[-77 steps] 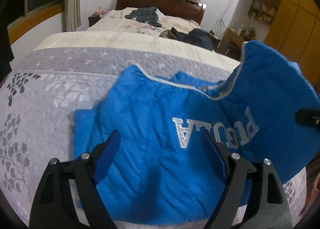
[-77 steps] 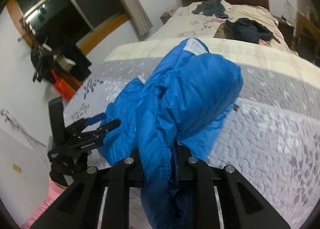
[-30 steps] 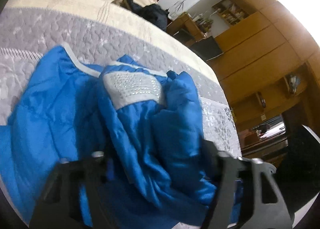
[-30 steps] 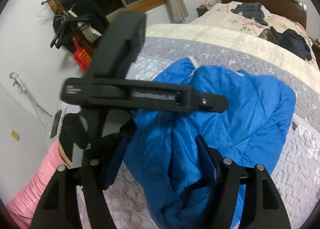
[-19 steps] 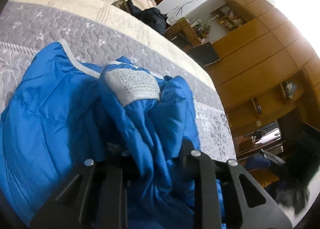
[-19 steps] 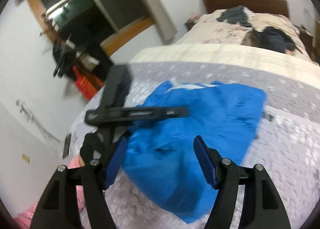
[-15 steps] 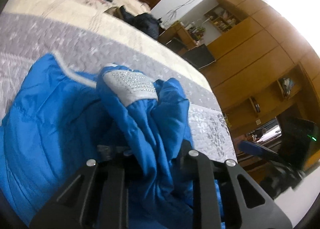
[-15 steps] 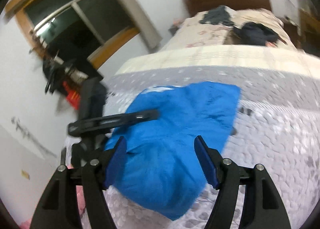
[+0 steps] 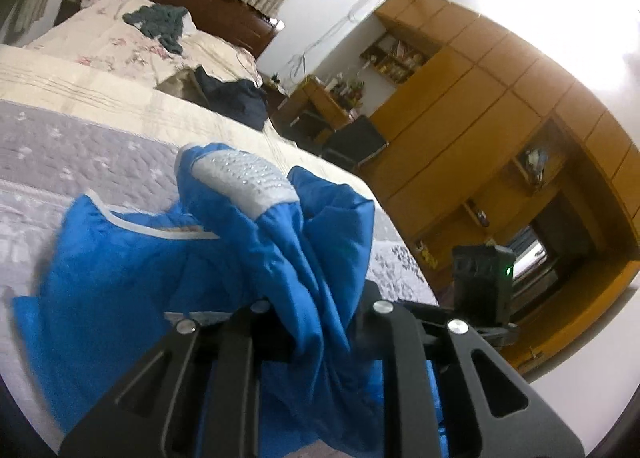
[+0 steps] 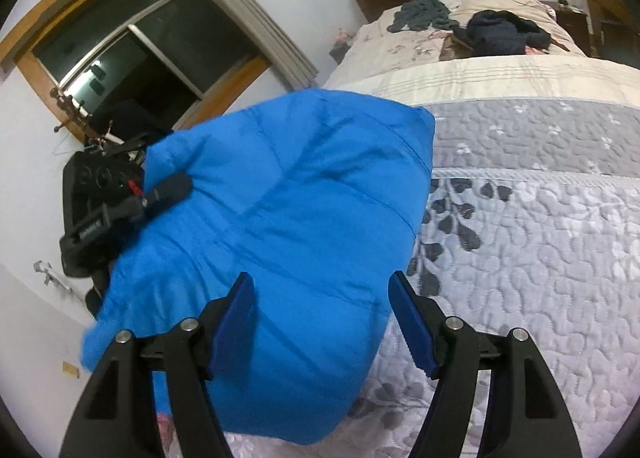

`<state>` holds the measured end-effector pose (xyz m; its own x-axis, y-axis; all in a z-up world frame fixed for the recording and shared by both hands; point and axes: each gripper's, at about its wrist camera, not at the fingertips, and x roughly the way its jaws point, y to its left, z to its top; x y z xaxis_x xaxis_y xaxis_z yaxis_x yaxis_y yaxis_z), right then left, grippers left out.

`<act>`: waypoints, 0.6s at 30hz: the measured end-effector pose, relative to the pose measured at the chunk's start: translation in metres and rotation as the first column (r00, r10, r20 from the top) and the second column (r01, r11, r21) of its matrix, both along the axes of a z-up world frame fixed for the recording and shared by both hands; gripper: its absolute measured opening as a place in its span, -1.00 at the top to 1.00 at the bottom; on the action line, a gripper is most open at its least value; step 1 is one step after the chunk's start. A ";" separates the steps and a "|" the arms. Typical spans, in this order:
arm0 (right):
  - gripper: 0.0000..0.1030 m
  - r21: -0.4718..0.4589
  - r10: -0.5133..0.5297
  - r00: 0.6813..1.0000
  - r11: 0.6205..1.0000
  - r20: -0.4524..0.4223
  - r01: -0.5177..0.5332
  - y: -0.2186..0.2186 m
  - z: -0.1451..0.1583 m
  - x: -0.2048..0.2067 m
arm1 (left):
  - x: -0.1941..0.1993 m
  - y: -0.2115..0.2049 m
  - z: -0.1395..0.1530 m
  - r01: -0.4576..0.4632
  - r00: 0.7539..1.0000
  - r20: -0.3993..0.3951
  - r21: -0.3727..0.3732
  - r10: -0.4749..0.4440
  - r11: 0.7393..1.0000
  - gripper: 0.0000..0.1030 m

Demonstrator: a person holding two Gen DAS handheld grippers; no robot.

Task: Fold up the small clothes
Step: 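Carry the held fabric across the jacket with the left gripper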

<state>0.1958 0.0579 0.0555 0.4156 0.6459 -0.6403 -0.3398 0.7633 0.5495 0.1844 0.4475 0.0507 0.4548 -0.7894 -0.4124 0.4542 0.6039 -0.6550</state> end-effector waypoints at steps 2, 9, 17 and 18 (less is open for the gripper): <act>-0.38 -0.008 0.025 1.000 1.000 0.003 -0.025 0.011 0.000 -0.003 | -0.001 0.024 -0.002 -0.027 1.000 -0.004 -0.013 0.027 1.000 0.71; -0.38 -0.087 0.111 0.994 0.990 -0.013 -0.112 0.063 -0.005 -0.010 | 0.006 0.085 -0.032 -0.100 0.993 -0.073 -0.044 0.097 0.994 0.71; -0.45 -0.208 0.106 0.991 0.971 -0.081 -0.121 0.109 -0.027 -0.014 | 0.015 0.121 -0.080 -0.124 0.983 -0.131 0.012 0.125 0.992 0.66; -0.49 -0.227 0.098 0.992 0.967 -0.079 -0.114 0.113 -0.029 -0.014 | 0.014 0.123 -0.086 -0.124 0.983 -0.133 0.016 0.125 0.992 0.63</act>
<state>0.1817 0.1708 0.0264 0.3043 0.5153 -0.8012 -0.3944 0.8337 0.3865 0.1987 0.5703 -0.0350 0.4899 -0.7263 -0.4822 0.2834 0.6558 -0.6998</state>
